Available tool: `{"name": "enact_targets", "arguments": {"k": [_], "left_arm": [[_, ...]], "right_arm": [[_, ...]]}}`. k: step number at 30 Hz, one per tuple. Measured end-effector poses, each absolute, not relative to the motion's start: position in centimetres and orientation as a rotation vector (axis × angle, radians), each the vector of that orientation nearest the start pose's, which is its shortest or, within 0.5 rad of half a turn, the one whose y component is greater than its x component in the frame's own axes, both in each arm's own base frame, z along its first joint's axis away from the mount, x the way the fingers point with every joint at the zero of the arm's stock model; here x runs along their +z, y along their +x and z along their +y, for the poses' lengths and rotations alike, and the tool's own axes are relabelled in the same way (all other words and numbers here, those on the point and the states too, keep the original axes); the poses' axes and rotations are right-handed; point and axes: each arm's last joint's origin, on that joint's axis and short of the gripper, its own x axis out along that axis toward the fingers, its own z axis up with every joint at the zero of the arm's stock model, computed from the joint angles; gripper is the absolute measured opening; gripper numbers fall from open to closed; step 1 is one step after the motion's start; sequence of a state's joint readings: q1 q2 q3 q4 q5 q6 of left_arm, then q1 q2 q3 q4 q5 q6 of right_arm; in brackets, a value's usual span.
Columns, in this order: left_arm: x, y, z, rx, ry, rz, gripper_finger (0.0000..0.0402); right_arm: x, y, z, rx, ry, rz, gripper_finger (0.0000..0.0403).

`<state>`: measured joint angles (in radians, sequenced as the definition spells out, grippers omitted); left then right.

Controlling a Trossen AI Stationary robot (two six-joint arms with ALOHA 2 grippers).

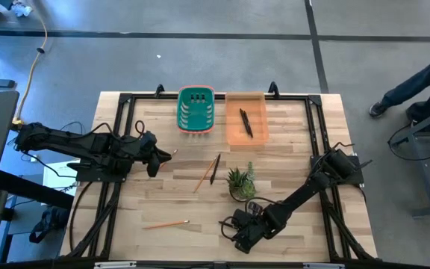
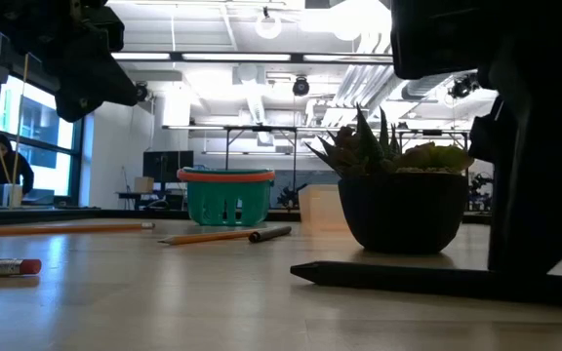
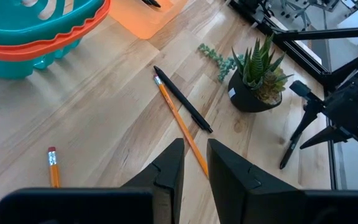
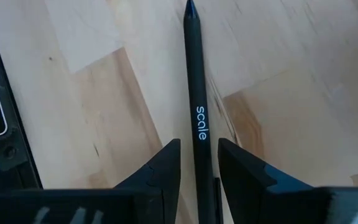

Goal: Sort pens & pencils
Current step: Put the bottom black ballpoint pen into the orange bin

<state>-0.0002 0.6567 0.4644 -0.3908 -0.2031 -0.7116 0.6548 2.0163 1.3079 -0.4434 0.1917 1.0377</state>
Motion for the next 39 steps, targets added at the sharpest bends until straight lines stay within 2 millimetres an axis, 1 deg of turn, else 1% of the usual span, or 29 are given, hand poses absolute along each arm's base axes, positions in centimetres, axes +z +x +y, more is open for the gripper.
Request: {"name": "enact_targets", "arguments": {"k": [7,22,34,37,39], "left_arm": [[22.38,14.31,0.58,0.394,-0.630,0.484,0.0058],[22.38,14.31,0.58,0.395,-0.633,0.484,0.0058],[22.39,14.31,0.59,0.395,-0.636,0.483,0.0058],[22.39,14.31,0.58,0.395,-0.636,0.482,0.0058],[22.39,14.31,0.58,0.395,-0.636,0.483,0.0058]], "right_arm": [[13.91,31.71,23.76,-0.166,0.464,1.161,0.0079],[13.80,31.81,23.21,-0.197,0.474,1.184,0.0078],[13.77,31.66,23.15,-0.196,0.475,1.210,0.0078],[13.76,31.55,23.09,-0.210,0.480,1.218,0.0070],[13.75,31.51,23.06,-0.219,0.485,1.221,0.0057]]}}
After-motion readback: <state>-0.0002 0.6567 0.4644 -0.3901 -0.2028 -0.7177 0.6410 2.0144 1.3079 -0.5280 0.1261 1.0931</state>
